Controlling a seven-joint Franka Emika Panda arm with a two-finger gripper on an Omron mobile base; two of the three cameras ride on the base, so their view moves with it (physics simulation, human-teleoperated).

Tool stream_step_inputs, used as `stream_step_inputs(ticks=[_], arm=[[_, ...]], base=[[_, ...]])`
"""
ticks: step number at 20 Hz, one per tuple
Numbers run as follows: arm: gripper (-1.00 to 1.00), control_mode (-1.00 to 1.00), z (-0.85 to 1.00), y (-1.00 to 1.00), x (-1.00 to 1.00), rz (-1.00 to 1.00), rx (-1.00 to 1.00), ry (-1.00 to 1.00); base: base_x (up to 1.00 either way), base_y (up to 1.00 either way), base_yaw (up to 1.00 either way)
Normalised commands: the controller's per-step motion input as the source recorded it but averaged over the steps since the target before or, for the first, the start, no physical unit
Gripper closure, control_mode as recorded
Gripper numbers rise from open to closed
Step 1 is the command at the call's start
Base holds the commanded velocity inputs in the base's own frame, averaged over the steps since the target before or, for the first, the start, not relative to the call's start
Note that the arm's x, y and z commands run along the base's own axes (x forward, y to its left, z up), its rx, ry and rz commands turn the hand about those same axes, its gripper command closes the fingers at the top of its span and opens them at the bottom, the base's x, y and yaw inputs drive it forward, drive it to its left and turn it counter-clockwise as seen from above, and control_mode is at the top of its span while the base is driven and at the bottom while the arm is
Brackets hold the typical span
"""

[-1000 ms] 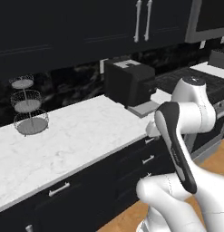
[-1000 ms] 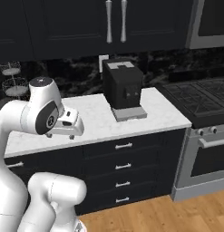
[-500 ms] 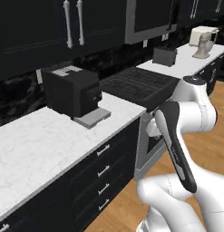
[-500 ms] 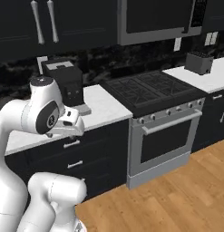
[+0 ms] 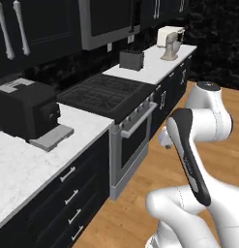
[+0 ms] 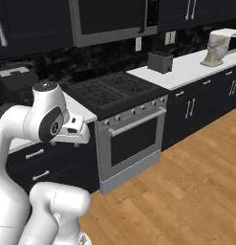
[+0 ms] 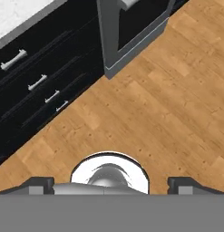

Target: Navigate to the toaster oven.

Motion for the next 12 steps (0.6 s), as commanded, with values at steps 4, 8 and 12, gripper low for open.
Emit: stream_step_inputs(ticks=[4, 8, 12], arm=[[-1.0, 1.0, 0.0, 0.0, 0.0, 0.0, 0.0, 0.0], [-1.0, 1.0, 0.0, 0.0, 0.0, 0.0, 0.0, 0.0], [-1.0, 1.0, 0.0, 0.0, 0.0, 0.0, 0.0, 0.0]], base=[[0.14, -0.43, -0.19], [0.25, -0.58, -0.25], [0.27, -0.65, -0.31]])
